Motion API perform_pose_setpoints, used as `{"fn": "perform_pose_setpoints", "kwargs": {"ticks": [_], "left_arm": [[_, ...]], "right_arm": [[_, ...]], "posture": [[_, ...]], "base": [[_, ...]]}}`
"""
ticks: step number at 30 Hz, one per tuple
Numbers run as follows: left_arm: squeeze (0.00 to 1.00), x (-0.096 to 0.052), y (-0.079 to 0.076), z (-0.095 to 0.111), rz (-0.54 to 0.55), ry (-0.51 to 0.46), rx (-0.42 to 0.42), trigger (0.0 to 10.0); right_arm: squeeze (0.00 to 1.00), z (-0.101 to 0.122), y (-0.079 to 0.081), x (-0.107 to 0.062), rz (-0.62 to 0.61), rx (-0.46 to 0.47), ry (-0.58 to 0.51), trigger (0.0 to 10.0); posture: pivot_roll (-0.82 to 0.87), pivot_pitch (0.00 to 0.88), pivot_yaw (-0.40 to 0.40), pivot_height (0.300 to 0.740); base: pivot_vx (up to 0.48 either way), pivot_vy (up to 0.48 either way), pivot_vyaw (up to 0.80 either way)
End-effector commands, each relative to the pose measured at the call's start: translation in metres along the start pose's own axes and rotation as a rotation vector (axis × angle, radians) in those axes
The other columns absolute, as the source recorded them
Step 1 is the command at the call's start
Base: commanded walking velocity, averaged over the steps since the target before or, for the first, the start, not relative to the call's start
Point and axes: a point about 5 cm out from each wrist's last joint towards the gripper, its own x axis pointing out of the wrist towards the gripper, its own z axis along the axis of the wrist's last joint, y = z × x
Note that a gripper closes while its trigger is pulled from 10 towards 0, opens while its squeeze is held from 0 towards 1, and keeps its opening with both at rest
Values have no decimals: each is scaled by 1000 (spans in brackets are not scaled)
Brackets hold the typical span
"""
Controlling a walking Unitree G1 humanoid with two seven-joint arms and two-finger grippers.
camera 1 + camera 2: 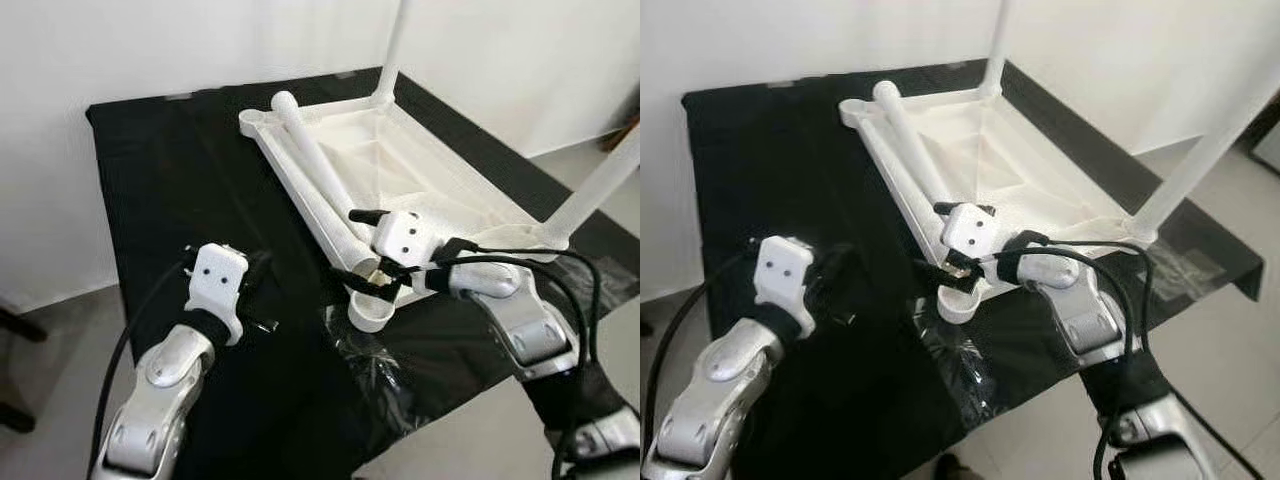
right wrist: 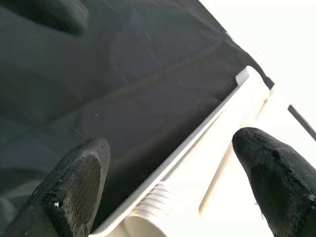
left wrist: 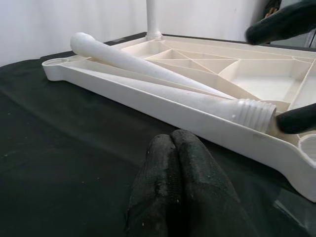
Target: Building children table
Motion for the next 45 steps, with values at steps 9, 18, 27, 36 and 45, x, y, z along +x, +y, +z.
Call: {"fn": "perform_pose_setpoints", "kwargs": {"ticks": [9, 18, 27, 36, 45], "left_arm": [[0, -3, -1, -1, -8, 10, 20, 10000], [0, -4, -3, -1, -14, 12, 22, 10000], [0, -5, -12, -4, -73, 25, 25, 10000], [0, -5, -12, -3, -68, 24, 30, 10000], [0, -6, -14, -4, -73, 28, 32, 10000]], "right_arm": [[0, -1, -5, 9, 137, -235, 75, 10000], [0, -2, -32, -11, 267, -374, 263, 10000], [0, 4, -47, -16, 279, -404, 283, 10000], [0, 9, -43, 9, 166, -396, 188, 10000], [0, 7, -36, 14, 199, -362, 180, 10000]], "posture": [[55, 196, -101, 740], [57, 205, -105, 740], [52, 210, -108, 740], [59, 214, -116, 740], [62, 218, -117, 740]], "base": [[0, 0, 0], [0, 0, 0], [0, 0, 0], [0, 0, 0], [0, 0, 0]]}}
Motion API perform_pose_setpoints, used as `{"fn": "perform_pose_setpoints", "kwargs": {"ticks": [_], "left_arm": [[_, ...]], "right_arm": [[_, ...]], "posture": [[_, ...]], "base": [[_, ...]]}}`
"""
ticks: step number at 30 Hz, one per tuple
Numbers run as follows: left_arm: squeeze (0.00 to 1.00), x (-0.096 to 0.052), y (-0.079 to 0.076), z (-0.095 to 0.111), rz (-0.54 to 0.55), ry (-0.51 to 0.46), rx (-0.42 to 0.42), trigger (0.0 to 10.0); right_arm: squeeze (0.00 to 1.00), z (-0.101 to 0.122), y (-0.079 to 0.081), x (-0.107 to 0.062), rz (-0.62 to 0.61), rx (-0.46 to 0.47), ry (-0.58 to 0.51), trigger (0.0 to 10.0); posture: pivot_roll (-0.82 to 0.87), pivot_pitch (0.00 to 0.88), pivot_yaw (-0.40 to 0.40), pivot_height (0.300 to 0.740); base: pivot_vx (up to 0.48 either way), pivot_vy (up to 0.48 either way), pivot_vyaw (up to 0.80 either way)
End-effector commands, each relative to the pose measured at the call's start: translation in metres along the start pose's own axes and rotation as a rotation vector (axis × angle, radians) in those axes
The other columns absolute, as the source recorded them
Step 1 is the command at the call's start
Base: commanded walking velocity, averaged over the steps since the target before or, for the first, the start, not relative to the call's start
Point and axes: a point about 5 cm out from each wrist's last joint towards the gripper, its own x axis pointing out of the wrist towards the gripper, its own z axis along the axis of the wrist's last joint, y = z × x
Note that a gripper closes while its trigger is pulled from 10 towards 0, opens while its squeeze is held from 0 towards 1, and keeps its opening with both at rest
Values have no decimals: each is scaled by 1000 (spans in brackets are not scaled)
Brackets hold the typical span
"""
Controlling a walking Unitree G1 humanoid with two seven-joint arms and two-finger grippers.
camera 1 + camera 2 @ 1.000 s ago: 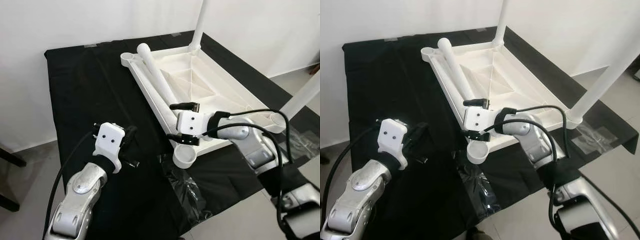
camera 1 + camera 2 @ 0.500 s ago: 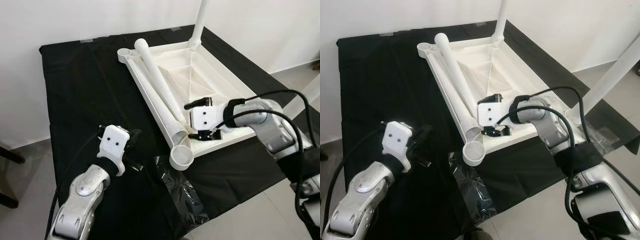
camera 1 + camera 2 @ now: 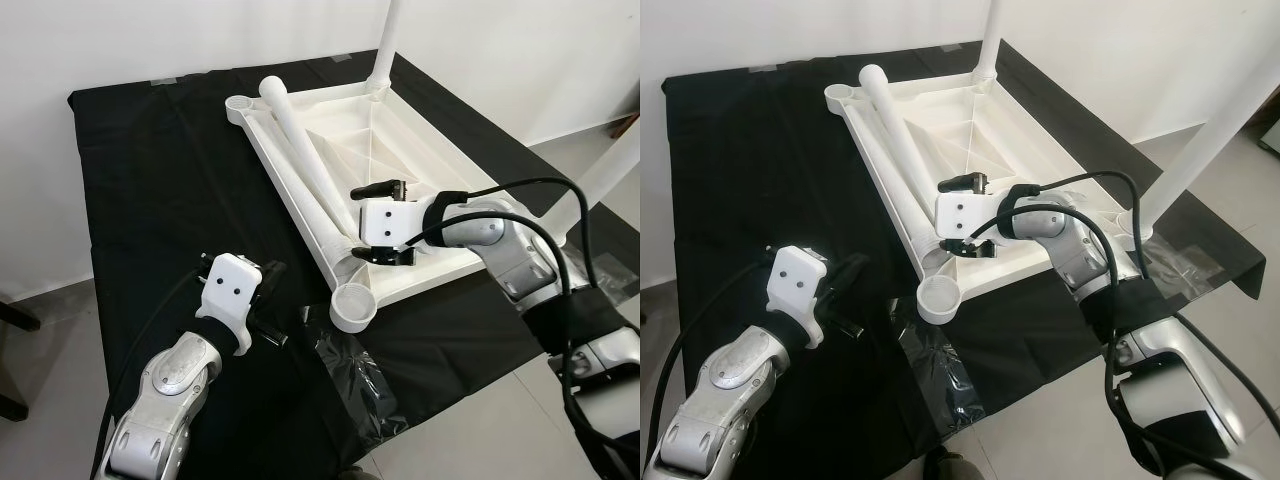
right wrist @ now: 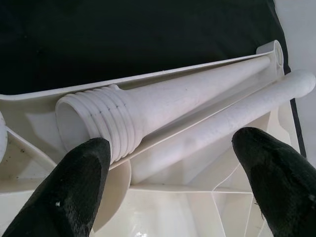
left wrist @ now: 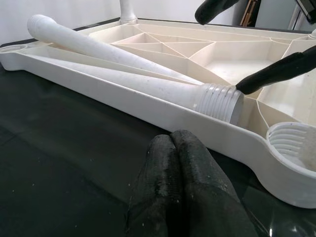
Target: Building children table
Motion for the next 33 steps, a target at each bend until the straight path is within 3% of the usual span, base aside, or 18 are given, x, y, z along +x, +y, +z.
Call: {"fn": "perform_pose_setpoints", "kwargs": {"ticks": [1, 10, 21, 33], "left_arm": [[0, -3, -2, -1, -11, 12, 16, 10000], [0, -3, -2, -1, -11, 12, 18, 10000], [0, -3, -1, -1, -11, 12, 23, 10000], [0, -3, -2, 0, -15, 10, 24, 10000]], "right_arm": [[0, 1, 8, 5, 48, 18, -21, 10000], [0, 0, 9, 7, 48, 37, -30, 10000], [0, 1, 20, 8, 146, 79, -53, 10000], [0, -4, 15, 15, 79, 82, -11, 10000]], "posture": [[63, 219, -119, 740], [62, 218, -117, 740], [66, 217, -118, 740], [69, 217, -117, 740]], "base": [[0, 0, 0], [0, 0, 0], [0, 0, 0], [0, 0, 0]]}}
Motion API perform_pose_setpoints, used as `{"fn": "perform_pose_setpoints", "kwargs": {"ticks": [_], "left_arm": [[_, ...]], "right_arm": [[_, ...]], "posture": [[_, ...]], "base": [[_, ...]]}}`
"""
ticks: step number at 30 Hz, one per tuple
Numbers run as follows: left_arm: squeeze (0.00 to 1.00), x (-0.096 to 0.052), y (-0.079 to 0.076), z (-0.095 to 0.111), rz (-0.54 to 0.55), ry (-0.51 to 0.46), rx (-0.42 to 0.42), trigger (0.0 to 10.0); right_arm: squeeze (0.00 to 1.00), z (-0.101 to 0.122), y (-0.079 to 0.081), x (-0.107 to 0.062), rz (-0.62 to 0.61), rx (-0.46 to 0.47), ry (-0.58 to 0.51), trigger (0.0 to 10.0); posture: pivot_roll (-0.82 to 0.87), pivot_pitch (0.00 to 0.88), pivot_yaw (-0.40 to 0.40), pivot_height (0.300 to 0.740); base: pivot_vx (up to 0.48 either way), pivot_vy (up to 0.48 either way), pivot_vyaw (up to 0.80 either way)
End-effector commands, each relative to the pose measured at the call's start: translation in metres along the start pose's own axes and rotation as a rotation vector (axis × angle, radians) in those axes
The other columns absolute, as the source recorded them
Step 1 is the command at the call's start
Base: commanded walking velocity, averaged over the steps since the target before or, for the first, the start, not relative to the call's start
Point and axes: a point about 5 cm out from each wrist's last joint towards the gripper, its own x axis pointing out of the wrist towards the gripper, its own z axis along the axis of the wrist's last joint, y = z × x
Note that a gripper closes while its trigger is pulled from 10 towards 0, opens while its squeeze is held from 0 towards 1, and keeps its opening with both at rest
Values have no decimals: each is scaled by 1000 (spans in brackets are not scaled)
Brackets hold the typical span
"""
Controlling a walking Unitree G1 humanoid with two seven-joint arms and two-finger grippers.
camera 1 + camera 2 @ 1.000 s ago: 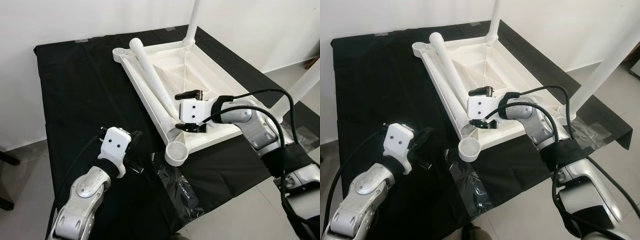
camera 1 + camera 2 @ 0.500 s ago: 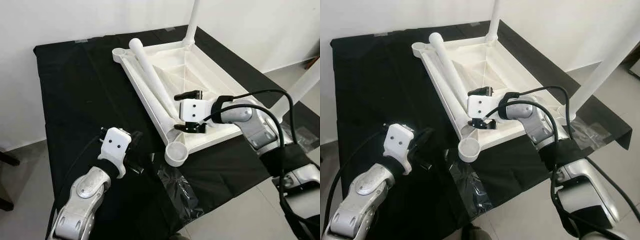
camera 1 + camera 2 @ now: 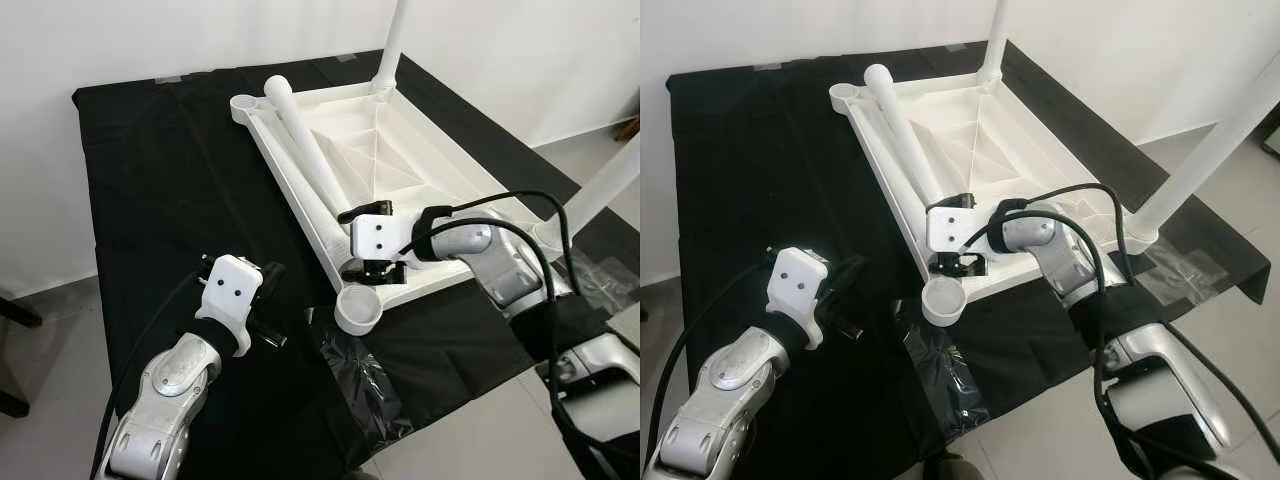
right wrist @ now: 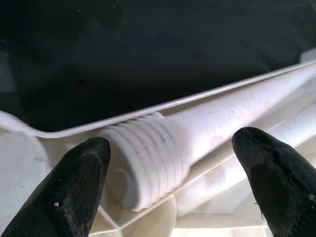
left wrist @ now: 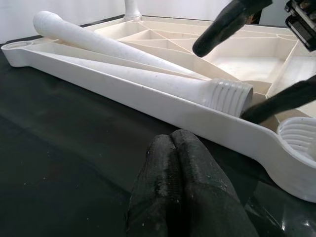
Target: Building children table
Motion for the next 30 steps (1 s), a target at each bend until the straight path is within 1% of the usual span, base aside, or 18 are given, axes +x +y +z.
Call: {"fn": "perform_pose_setpoints", "kwargs": {"ticks": [1, 4, 9, 11, 13, 14, 15, 16, 18, 19, 21, 22, 23, 24, 25, 26, 27, 30], "left_arm": [[0, -2, -2, 0, -15, 5, 16, 10000], [0, -2, -2, 0, -16, 5, 17, 10000], [0, -2, -2, 0, -17, 5, 16, 10000], [0, -2, -3, 0, -18, 5, 16, 10000], [0, -2, -3, 0, -18, 4, 16, 10000], [0, -2, -3, 0, -18, 4, 16, 10000], [0, -2, -3, 0, -18, 3, 17, 10000], [0, -2, -3, 0, -18, 3, 17, 10000], [0, -2, -4, 0, -16, 2, 16, 10000], [0, -2, -4, 0, -16, 2, 16, 10000], [0, -2, -5, 0, -16, 2, 16, 10000], [0, -2, -5, 0, -16, 2, 16, 10000], [0, -3, -5, -1, -17, 3, 16, 10000], [0, -3, -6, -1, -17, 3, 16, 10000], [0, -3, -6, -1, -17, 3, 16, 10000], [0, -3, -6, -1, -16, 3, 16, 10000], [0, -3, -6, -1, -16, 3, 16, 10000], [0, -3, -6, -1, -15, 3, 17, 10000]], "right_arm": [[0, -3, -2, 1, -31, 15, 20, 10000], [0, -4, -9, 3, -104, 26, 45, 10000], [0, -5, -12, 4, -137, 24, 67, 10000], [0, -5, -9, 7, -132, 24, 73, 10000], [0, -3, 2, 17, -104, 37, 70, 10000], [0, -3, 2, 17, -104, 37, 70, 10000], [0, 1, 10, 27, -107, 57, 65, 10000], [0, 1, 10, 27, -107, 57, 65, 10000], [0, 8, 18, 42, -166, 120, 58, 10000], [0, 8, 18, 42, -166, 120, 58, 10000], [0, 12, 18, 51, -284, 131, 82, 10000], [0, 12, 18, 51, -284, 131, 82, 10000], [0, 14, 20, 54, -342, 113, 92, 10000], [0, 16, 21, 55, -381, 97, 96, 4510], [0, 16, 21, 55, -381, 97, 96, 4510], [0, 20, 23, 56, -419, 70, 87, 2431], [0, 23, 24, 56, -446, 56, 77, 0], [0, 30, 27, 56, -492, 41, 49, 0]], "posture": [[69, 217, -117, 740], [67, 217, -116, 740], [65, 214, -117, 740], [66, 213, -119, 740], [66, 211, -121, 740], [66, 211, -121, 740], [69, 211, -123, 740], [69, 211, -123, 740], [69, 210, -125, 740], [69, 210, -125, 740], [71, 206, -137, 740], [71, 206, -137, 740], [72, 203, -138, 740], [72, 201, -138, 740], [72, 201, -138, 740], [72, 200, -138, 740], [71, 200, -137, 740], [71, 203, -134, 740]], "base": [[0, 0, 0], [0, 0, 0], [0, 0, 0], [0, 0, 0], [0, 0, 0], [0, 0, 0], [0, 0, 0], [0, 0, 0], [0, 0, 0], [0, 0, 0], [0, 0, 0], [0, 0, 0], [0, 0, 0], [0, 0, 0], [0, 0, 0], [0, 0, 0], [0, 0, 0], [0, 0, 0]]}}
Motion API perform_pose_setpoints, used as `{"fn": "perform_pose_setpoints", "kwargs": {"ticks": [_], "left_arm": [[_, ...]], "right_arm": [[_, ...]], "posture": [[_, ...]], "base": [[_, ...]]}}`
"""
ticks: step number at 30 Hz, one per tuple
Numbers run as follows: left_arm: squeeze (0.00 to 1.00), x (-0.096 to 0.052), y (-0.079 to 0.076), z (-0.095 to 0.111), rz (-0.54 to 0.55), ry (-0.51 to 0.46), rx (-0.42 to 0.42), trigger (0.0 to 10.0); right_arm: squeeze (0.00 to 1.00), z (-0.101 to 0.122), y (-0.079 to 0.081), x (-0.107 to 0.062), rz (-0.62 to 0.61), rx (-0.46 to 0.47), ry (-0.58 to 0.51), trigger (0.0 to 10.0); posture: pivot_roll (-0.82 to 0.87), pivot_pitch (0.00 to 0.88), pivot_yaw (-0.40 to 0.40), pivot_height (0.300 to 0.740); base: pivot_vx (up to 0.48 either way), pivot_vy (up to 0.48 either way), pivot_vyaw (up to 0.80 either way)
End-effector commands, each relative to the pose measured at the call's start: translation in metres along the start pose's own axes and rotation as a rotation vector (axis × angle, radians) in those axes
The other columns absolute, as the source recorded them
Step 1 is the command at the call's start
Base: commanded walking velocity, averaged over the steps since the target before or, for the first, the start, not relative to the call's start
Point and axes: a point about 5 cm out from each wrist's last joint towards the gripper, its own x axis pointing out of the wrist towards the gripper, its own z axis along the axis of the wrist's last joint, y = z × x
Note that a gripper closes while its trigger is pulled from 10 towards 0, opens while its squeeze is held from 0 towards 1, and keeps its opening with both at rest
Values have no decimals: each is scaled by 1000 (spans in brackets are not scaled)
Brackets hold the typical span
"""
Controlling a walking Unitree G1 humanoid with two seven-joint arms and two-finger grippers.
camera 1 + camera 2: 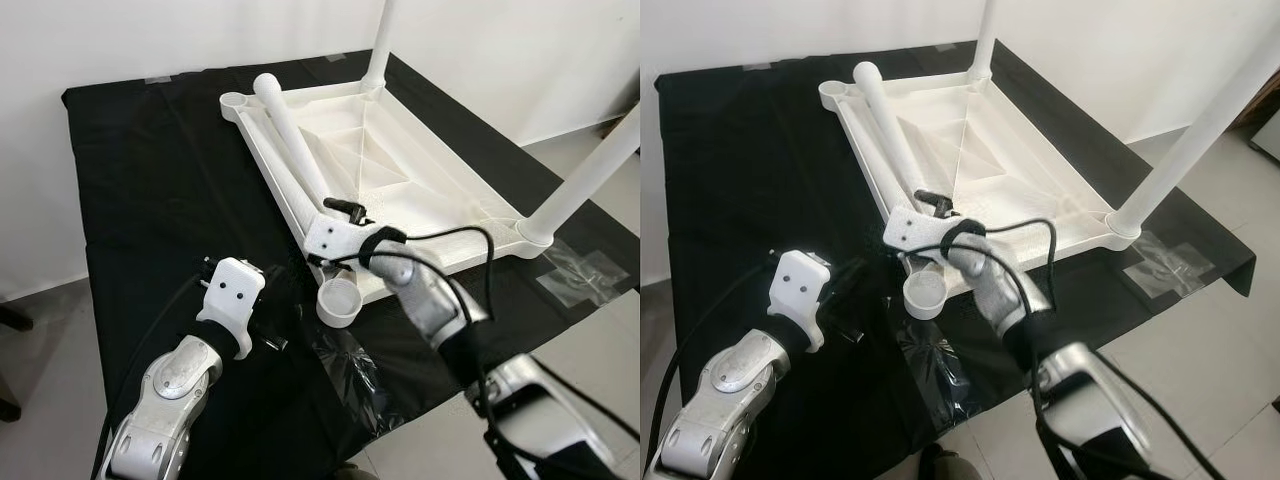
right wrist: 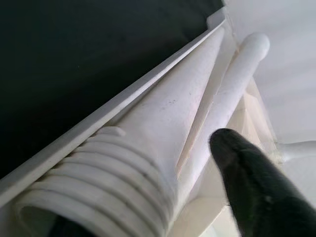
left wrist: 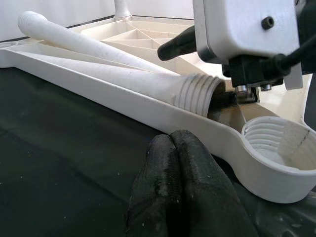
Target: Building children table
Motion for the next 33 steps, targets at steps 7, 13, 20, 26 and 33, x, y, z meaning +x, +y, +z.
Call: {"fn": "perform_pose_setpoints", "kwargs": {"ticks": [7, 13, 20, 26, 33], "left_arm": [[0, -2, -3, 1, -10, -7, 11, 10000], [0, -1, -4, 1, -15, -9, 10, 10000], [0, -1, -1, 2, -13, -11, 11, 10000], [0, 0, 0, 4, -13, -14, 10, 10000], [0, -2, 4, 9, -10, -28, -15, 10000]], "right_arm": [[0, 11, 1, -1, -66, -19, -43, 0], [0, 11, -7, -1, -130, -19, -33, 0], [0, 15, -20, -3, -237, 4, -59, 0], [0, 24, -36, -6, -302, 168, -146, 0], [0, 31, -74, -16, -456, 428, -265, 0]], "posture": [[63, 204, -133, 740], [56, 206, -125, 740], [50, 208, -120, 740], [44, 208, -117, 740], [52, 206, -107, 740]], "base": [[0, 0, 0], [0, 0, 0], [0, 0, 0], [0, 0, 0], [0, 0, 0]]}}
